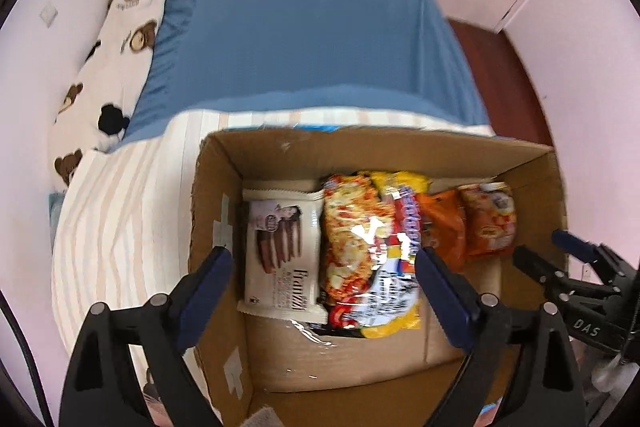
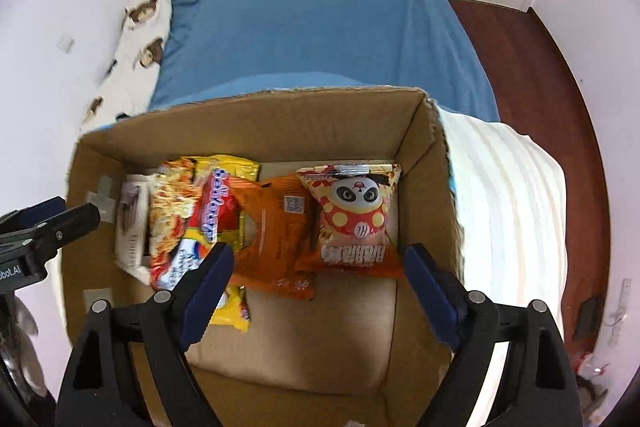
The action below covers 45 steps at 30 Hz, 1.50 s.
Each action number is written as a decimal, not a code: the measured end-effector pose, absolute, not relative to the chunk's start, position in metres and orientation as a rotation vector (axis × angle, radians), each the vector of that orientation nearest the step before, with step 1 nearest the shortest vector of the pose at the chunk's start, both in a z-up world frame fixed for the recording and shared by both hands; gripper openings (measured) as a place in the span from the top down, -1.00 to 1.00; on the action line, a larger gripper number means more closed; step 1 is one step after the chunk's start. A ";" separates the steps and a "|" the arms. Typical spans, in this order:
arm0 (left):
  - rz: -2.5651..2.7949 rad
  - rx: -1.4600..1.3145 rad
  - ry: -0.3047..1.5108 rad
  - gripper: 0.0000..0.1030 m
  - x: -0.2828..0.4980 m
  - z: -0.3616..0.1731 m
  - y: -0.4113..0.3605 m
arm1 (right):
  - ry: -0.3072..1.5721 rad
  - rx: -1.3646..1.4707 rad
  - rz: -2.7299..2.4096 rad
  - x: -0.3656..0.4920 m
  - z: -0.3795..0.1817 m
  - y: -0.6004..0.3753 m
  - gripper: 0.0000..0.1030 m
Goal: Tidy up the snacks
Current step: 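Carry both packs into the cardboard box and open both tools to release, then grasp the yellow panda chip bag with the left tool while the right tool grasps the white bread packet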
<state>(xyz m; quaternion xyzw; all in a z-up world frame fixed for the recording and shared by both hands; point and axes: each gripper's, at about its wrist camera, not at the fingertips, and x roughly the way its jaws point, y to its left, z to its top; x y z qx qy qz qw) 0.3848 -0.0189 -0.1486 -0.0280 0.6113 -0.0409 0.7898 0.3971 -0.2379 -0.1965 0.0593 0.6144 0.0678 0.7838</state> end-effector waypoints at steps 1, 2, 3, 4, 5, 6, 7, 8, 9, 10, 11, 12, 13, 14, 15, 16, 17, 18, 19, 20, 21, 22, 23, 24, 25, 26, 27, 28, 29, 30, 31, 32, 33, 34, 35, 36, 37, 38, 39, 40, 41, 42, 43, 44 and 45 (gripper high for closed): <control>-0.105 -0.076 1.279 -0.81 0.376 -0.139 -0.020 | 1.304 0.137 0.149 0.389 -0.189 -0.239 -0.74; -0.114 -0.085 1.254 -0.81 0.369 -0.132 -0.021 | 1.289 0.140 0.152 0.383 -0.184 -0.240 -0.74; -0.118 -0.088 1.236 -0.81 0.364 -0.126 -0.023 | 1.268 0.141 0.153 0.377 -0.177 -0.240 -0.74; -0.118 -0.088 1.197 -0.81 0.352 -0.116 -0.024 | 1.237 0.143 0.151 0.366 -0.168 -0.241 -0.74; -0.116 -0.085 1.176 -0.81 0.345 -0.109 -0.026 | 1.222 0.144 0.151 0.363 -0.163 -0.239 -0.74; -0.117 -0.081 1.154 -0.81 0.336 -0.103 -0.027 | 1.200 0.148 0.154 0.355 -0.156 -0.241 -0.74; -0.119 -0.080 1.131 -0.81 0.324 -0.095 -0.028 | 1.180 0.151 0.160 0.345 -0.149 -0.242 -0.74; -0.122 -0.082 1.117 -0.81 0.314 -0.089 -0.028 | 1.160 0.158 0.165 0.334 -0.141 -0.243 -0.74; -0.129 -0.086 1.107 -0.81 0.304 -0.084 -0.028 | 1.148 0.163 0.170 0.327 -0.136 -0.243 -0.74; -0.138 -0.088 1.094 -0.81 0.292 -0.079 -0.028 | 1.132 0.167 0.180 0.314 -0.129 -0.243 -0.74; -0.143 -0.086 1.086 -0.81 0.280 -0.075 -0.030 | 1.119 0.171 0.185 0.304 -0.122 -0.245 -0.74; -0.148 -0.084 1.079 -0.81 0.269 -0.072 -0.031 | 1.108 0.181 0.192 0.291 -0.117 -0.247 -0.74; -0.154 -0.081 1.070 -0.81 0.257 -0.069 -0.031 | 1.097 0.196 0.205 0.275 -0.112 -0.248 -0.74; -0.157 -0.074 1.063 -0.81 0.243 -0.068 -0.031 | 1.092 0.205 0.211 0.263 -0.110 -0.250 -0.74; -0.157 -0.058 1.071 -0.81 0.227 -0.070 -0.032 | 1.096 0.218 0.219 0.249 -0.110 -0.253 -0.74; -0.155 -0.050 1.078 -0.81 0.219 -0.073 -0.032 | 1.108 0.234 0.232 0.238 -0.111 -0.257 -0.74; -0.151 -0.044 1.087 -0.81 0.205 -0.077 -0.031 | 1.117 0.245 0.237 0.230 -0.113 -0.260 -0.74; -0.146 -0.033 1.099 -0.81 0.193 -0.083 -0.030 | 1.132 0.256 0.238 0.219 -0.117 -0.263 -0.74; -0.137 -0.019 1.112 -0.81 0.183 -0.089 -0.029 | 1.156 0.259 0.239 0.205 -0.124 -0.266 -0.74; -0.126 -0.001 1.129 -0.81 0.170 -0.100 -0.028 | 1.169 0.259 0.236 0.197 -0.130 -0.270 -0.74; -0.123 0.013 1.142 -0.81 0.162 -0.107 -0.027 | 1.195 0.254 0.228 0.185 -0.140 -0.273 -0.74; -0.114 0.044 1.169 -0.81 0.153 -0.120 -0.027 | 1.217 0.243 0.225 0.178 -0.148 -0.275 -0.74; -0.109 0.061 1.188 -0.81 0.149 -0.129 -0.027 | 1.244 0.226 0.221 0.172 -0.158 -0.276 -0.74; -0.110 0.079 1.223 -0.81 0.144 -0.143 -0.027 | 1.278 0.210 0.219 0.166 -0.169 -0.277 -0.74; -0.113 0.090 1.252 -0.81 0.140 -0.155 -0.028 | 1.323 0.192 0.226 0.159 -0.184 -0.279 -0.74; -0.110 0.106 1.285 -0.81 0.137 -0.169 -0.029 | 1.361 0.160 0.233 0.153 -0.197 -0.279 -0.74; -0.104 0.122 1.312 -0.81 0.137 -0.181 -0.031 | 1.391 0.127 0.235 0.149 -0.206 -0.279 -0.74; -0.099 0.136 1.328 -0.81 0.136 -0.190 -0.033 | 1.423 0.073 0.231 0.145 -0.219 -0.277 -0.74; -0.104 0.154 1.345 -0.81 0.134 -0.201 -0.037 | 1.447 0.027 0.229 0.143 -0.228 -0.275 -0.74; -0.109 0.169 1.356 -0.81 0.133 -0.208 -0.042 | 1.478 -0.036 0.229 0.140 -0.241 -0.272 -0.74; -0.112 0.188 1.369 -0.81 0.133 -0.216 -0.048 | 1.498 -0.089 0.233 0.138 -0.251 -0.268 -0.74; -0.116 0.194 1.373 -0.81 0.132 -0.220 -0.051 | 1.517 -0.145 0.235 0.136 -0.261 -0.264 -0.74; -0.121 0.204 1.378 -0.81 0.131 -0.226 -0.056 | 1.527 -0.191 0.235 0.135 -0.267 -0.262 -0.74; -0.120 0.213 1.386 -0.81 0.131 -0.231 -0.060 | 1.542 -0.282 0.242 0.132 -0.278 -0.256 -0.74; -0.123 0.216 1.402 -0.81 0.131 -0.238 -0.065 | 1.546 -0.334 0.242 0.131 -0.284 -0.252 -0.74; -0.126 0.212 1.407 -0.81 0.131 -0.241 -0.067 | 1.549 -0.403 0.242 0.128 -0.291 -0.249 -0.73; -0.124 0.210 1.412 -0.81 0.131 -0.244 -0.069 | 1.559 -0.497 0.252 0.123 -0.301 -0.244 -0.73; -0.123 0.209 1.419 -0.81 0.131 -0.247 -0.070 | 1.567 -0.543 0.261 0.121 -0.306 -0.242 -0.69; -0.125 0.203 1.426 -0.81 0.131 -0.250 -0.072 | 1.584 -0.597 0.278 0.117 -0.314 -0.239 -0.65; -0.126 0.198 1.429 -0.81 0.131 -0.252 -0.073 | 1.589 -0.651 0.289 0.113 -0.322 -0.236 -0.60; -0.124 0.199 1.431 -0.81 0.131 -0.255 -0.076 | 1.586 -0.681 0.294 0.112 -0.326 -0.234 -0.59; -0.123 0.201 1.432 -0.81 0.131 -0.256 -0.076 | 1.581 -0.724 0.299 0.110 -0.331 -0.232 -0.57; -0.121 0.202 1.433 -0.81 0.130 -0.257 -0.077 | 1.577 -0.750 0.294 0.110 -0.336 -0.231 -0.50; -0.120 0.203 1.432 -0.81 0.131 -0.259 -0.077 | 1.575 -0.747 0.290 0.110 -0.339 -0.231 -0.41; -0.117 0.206 1.432 -0.81 0.131 -0.259 -0.078 | 1.574 -0.719 0.282 0.113 -0.339 -0.232 -0.35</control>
